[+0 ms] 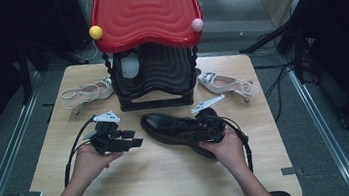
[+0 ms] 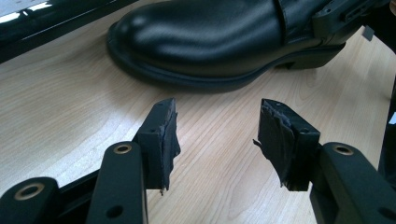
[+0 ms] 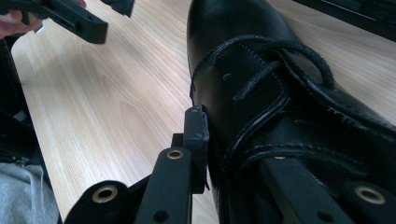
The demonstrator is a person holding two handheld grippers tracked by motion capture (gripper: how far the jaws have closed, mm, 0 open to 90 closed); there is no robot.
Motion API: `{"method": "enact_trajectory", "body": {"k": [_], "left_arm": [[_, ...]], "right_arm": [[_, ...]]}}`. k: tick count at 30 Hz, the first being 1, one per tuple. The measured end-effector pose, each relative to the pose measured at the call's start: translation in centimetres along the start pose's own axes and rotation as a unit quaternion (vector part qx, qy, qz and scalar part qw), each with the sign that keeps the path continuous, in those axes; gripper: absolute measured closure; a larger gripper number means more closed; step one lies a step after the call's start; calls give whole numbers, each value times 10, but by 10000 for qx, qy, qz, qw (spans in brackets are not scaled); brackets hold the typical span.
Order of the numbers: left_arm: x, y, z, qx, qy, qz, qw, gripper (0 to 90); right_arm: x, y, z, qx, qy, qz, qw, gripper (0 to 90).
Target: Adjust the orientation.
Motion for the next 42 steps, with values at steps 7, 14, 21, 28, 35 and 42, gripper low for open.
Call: {"method": "enact_trajectory", "body": {"k": [7,14,21,28,35,42], "left_arm": [[-2,0,0,45,41,35,10000,475],[-4,-1,0,101,41,24,9999,474],[-5,-6,0,119,53,-8,9999,483],[-6,-6,-1,168,106,5,9998,508],[-7,-9,3,-24,36,-131,9999,628],[-4,-11,10,-108,-203,84,9997,842]], "right_arm": [[6,-15,-9,1,49,-39,10000,809],[10,-34,-17,-16,135,-50,9999,805],[7,-39,-17,-28,171,-43,9998,789],[8,-31,-16,1,160,24,9999,692],[6,-2,-13,-48,297,253,9992,706],[5,23,-3,-25,203,574,9981,867]]}}
Point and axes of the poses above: each handheld gripper's, and its own axes: y roughly backward along the jaws, x roughly out of its top, z roughly to its right, the point moved 3 cm from there along -y, roughly forward along the jaws, and after that the axes turned 5 degrees about z, right-handed, at the moved point
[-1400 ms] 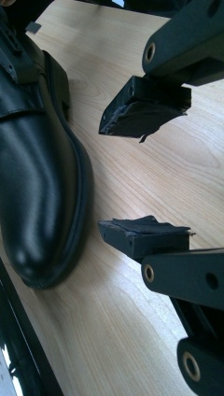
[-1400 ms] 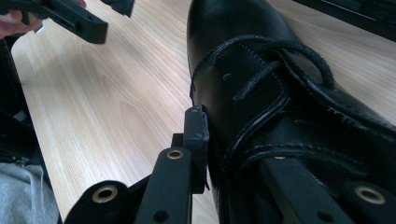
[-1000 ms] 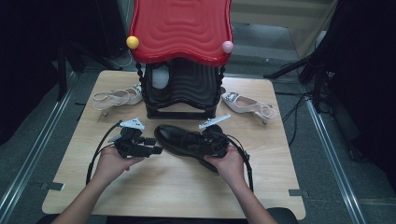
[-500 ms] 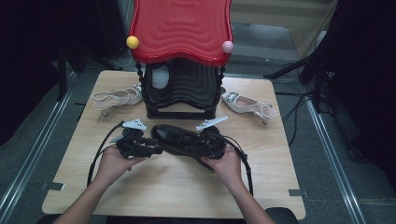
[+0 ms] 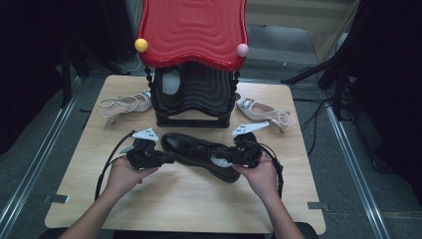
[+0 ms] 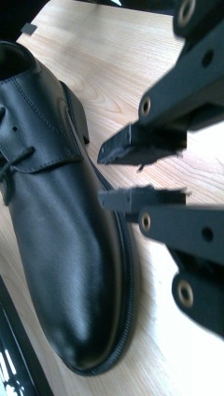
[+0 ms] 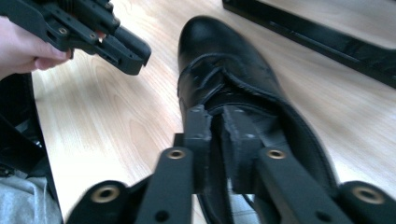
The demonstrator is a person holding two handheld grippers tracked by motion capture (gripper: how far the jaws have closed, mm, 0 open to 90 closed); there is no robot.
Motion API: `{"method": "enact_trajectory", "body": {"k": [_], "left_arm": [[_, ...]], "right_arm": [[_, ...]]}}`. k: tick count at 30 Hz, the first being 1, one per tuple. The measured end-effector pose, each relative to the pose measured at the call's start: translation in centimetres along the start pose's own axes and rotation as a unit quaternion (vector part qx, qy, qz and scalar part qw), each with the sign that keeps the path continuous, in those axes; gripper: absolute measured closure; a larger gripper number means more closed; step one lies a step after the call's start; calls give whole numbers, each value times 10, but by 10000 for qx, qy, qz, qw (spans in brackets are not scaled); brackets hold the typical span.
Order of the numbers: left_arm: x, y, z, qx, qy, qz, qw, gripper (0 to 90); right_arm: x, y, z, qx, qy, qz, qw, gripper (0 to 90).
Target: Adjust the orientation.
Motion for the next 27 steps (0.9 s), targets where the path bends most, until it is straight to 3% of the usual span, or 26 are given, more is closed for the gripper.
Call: {"method": "enact_trajectory", "body": {"k": [2,8,13,19,21,27], "left_arm": [[1,-2,2,-3,-7,19,10000,900],[3,-8,3,169,-23,204,9996,900],[1,-17,7,176,-47,149,9997,885],[1,-29,16,162,-80,215,9996,887],[1,-33,18,156,-95,187,9997,885],[-1,-42,16,202,-111,105,9997,864]], "right_arm": [[1,5,4,-121,68,62,9999,900],[1,8,33,-539,-6,128,9985,900],[-1,-4,53,-631,-289,20,9976,900],[-3,-20,61,-582,-314,-212,9976,900],[-5,-24,61,-606,-217,-268,9976,900],[-8,-23,56,-711,-160,-228,9971,900]]}}
Point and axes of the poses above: each handheld gripper's, and its own axes: y roughly backward along the jaws, x roughly out of its top, z roughly to its right, the point moved 3 cm from there along -y, roughly forward along the jaws, and after that the axes turned 5 degrees about z, right-handed, at the moved point
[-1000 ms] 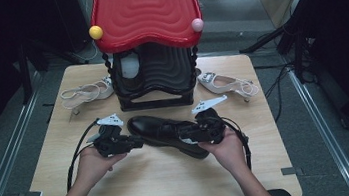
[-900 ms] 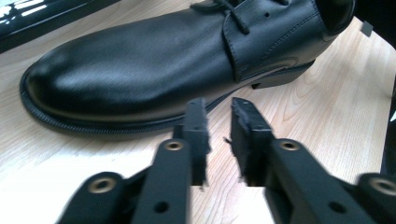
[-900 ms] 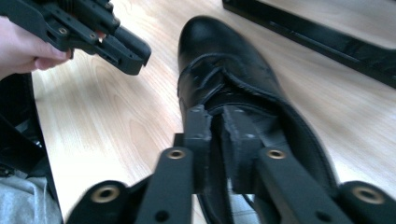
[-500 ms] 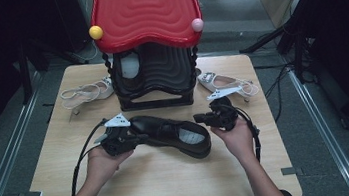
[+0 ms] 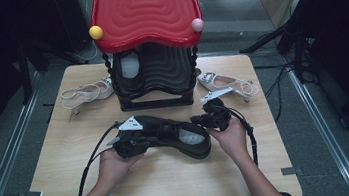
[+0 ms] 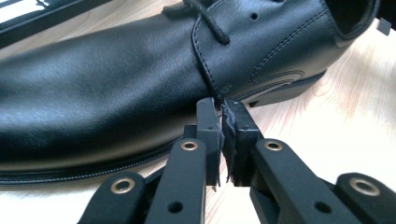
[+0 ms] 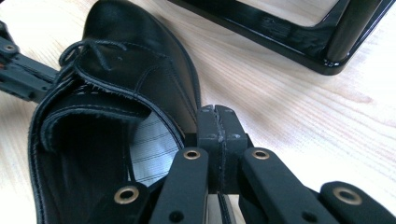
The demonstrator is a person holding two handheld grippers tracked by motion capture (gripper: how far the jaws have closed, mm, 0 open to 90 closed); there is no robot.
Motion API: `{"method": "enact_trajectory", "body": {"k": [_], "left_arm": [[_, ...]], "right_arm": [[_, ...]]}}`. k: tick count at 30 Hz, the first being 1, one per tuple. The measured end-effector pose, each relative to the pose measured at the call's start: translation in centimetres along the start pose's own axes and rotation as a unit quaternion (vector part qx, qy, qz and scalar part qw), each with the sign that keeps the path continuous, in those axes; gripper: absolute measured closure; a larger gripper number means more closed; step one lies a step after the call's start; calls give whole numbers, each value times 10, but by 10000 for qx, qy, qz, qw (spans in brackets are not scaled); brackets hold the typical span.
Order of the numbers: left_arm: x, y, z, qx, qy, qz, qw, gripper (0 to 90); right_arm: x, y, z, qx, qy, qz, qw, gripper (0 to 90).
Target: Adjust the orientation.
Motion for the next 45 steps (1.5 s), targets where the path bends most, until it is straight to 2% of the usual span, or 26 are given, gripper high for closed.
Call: {"method": "enact_trajectory", "body": {"k": [5,8,11,30,45], "left_arm": [[1,0,-2,-61,109,6,9999,864],[1,-1,-3,-74,174,27,9998,864],[3,-3,-4,-99,244,47,9996,865],[16,-16,-12,-212,235,-43,9995,865],[27,-31,-12,-363,162,-68,9992,871]], "right_arm": [[-6,5,-4,27,-69,15,10000,900],[-10,8,-9,-35,-40,-4,10000,900],[-13,10,-12,-98,-141,-2,9999,900],[-37,28,-37,-95,-371,-69,9992,900],[-46,37,-45,-92,-665,5,9977,900]]}}
Point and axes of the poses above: each handheld gripper's, and its own axes: y roughly backward along the jaws, x roughly out of its top, z roughly to its right, the point moved 3 cm from there along -y, roughly forward along the jaws, and after that the axes turned 5 degrees about z, right-handed, at the moved point
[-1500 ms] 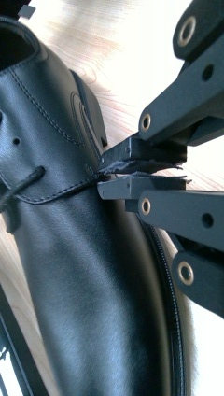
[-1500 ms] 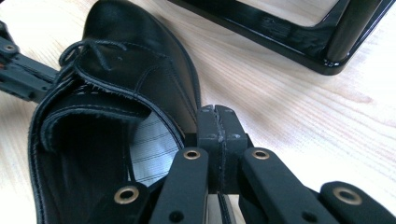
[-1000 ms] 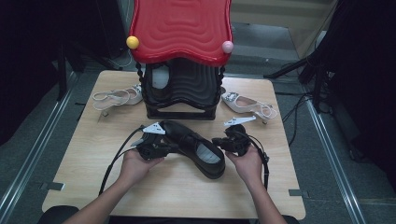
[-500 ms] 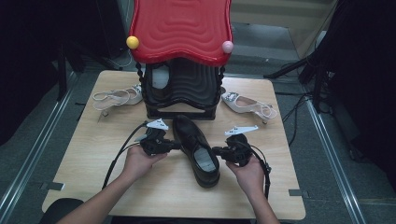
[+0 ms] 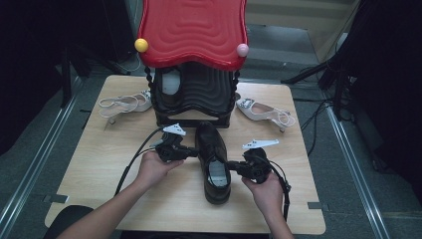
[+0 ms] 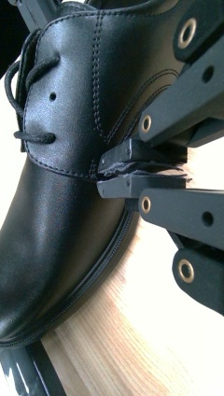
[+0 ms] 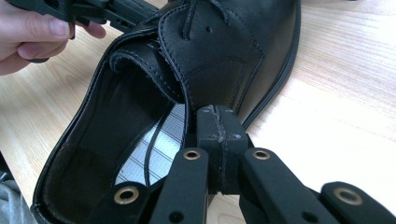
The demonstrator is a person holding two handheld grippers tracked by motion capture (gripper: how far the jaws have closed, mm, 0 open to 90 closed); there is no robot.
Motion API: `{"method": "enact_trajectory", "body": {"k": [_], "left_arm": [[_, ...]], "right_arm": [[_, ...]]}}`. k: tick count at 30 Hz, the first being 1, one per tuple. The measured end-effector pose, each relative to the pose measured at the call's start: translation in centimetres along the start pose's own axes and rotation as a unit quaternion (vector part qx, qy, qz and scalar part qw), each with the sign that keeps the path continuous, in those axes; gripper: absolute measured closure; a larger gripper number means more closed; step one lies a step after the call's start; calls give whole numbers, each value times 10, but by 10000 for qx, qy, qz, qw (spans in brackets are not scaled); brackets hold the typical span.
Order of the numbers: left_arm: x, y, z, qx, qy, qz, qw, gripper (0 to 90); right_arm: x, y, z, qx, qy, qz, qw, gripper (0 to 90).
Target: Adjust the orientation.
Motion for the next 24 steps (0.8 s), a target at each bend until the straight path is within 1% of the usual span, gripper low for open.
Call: {"method": "enact_trajectory", "body": {"k": [4,8,11,14,15,16,18,19,20,21,22,23,24], "left_arm": [[2,-2,-1,-15,6,17,10000,873],[3,-4,-2,-14,-60,23,10000,873],[4,-5,-2,-19,-42,24,10000,870],[5,-3,-3,13,-53,-41,10000,866],[5,-3,-3,-10,-46,-48,10000,860],[6,-1,-4,-46,-30,-46,10000,845],[8,3,-5,-38,-20,-49,10000,815],[9,5,-5,-90,20,-38,10000,802],[10,7,-6,-94,44,-71,9999,780],[11,9,-6,-91,33,-165,9998,757],[13,12,-6,-48,-31,-249,9997,731],[15,16,-6,-43,-79,-262,9996,715],[18,20,-5,-79,-60,-253,9996,676]], "right_arm": [[0,0,0,30,-43,2,10000,900],[0,-1,-2,36,-24,-19,10000,900],[0,0,-2,11,-2,27,10000,900],[0,-1,0,3,-21,35,10000,900],[0,-1,0,-6,-18,42,10000,898],[0,0,0,-6,-18,42,10000,895],[0,1,2,-16,-44,44,10000,871],[1,3,3,-12,-70,49,10000,870],[2,5,3,4,-98,80,9999,854],[3,7,3,25,-125,103,9999,843],[5,8,3,66,-171,115,9998,815],[6,10,3,89,-216,116,9997,784],[8,11,2,144,-272,73,9995,779]]}}
Point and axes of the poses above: each handheld gripper's, and its own axes: y roughly backward along the jaws, x roughly out of its top, z roughly to its right, the point moved 3 cm from there along -y, roughly forward along the jaws, and after that the axes turned 5 degrees about z, right-handed, at the moved point
